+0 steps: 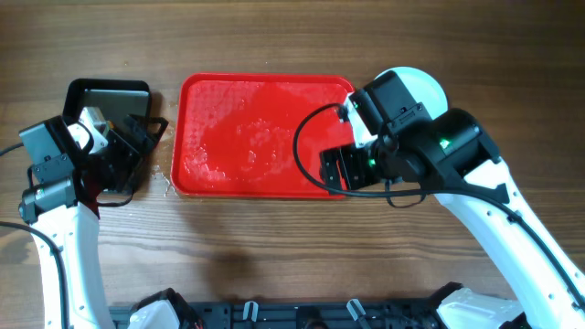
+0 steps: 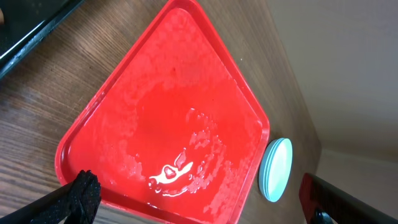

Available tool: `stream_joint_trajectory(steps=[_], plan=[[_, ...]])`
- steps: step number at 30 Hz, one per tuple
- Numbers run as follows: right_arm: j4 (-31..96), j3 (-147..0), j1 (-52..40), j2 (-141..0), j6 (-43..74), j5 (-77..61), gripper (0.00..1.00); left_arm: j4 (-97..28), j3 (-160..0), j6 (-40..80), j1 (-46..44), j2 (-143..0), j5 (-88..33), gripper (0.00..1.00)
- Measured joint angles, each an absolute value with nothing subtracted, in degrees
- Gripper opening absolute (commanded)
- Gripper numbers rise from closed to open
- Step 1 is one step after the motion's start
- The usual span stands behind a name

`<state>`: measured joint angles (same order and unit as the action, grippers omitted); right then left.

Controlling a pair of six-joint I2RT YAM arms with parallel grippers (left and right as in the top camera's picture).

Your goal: Clean dirty plates on tray and stack at the side

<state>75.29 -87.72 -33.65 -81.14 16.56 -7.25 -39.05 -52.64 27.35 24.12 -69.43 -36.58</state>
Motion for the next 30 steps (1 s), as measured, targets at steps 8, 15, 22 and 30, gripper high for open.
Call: stream_joint_trajectory(steps=[8, 15, 22, 30], plan=[[54.26, -78.63, -25.47, -65.36, 6.26, -8.54, 1.0, -39.05, -52.64, 27.38, 24.12, -69.43, -36.6, 1.0], [20.51, -37.98, -7.88, -37.74, 3.79, -22.28, 1.0, -39.13, -52.64, 27.4, 24.12, -69.43, -37.01, 1.0], [3.16, -13.41, 0.62, -14.94, 10.44, -24.67, 1.0, -39.24, -52.64, 27.4, 24.12, -69.43, -37.01, 1.0], [-8.19, -3.01, 1.08, -6.26, 12.84, -23.31, 1.0, -39.27, -52.64, 27.42, 24.12, -69.43, -37.01, 1.0]])
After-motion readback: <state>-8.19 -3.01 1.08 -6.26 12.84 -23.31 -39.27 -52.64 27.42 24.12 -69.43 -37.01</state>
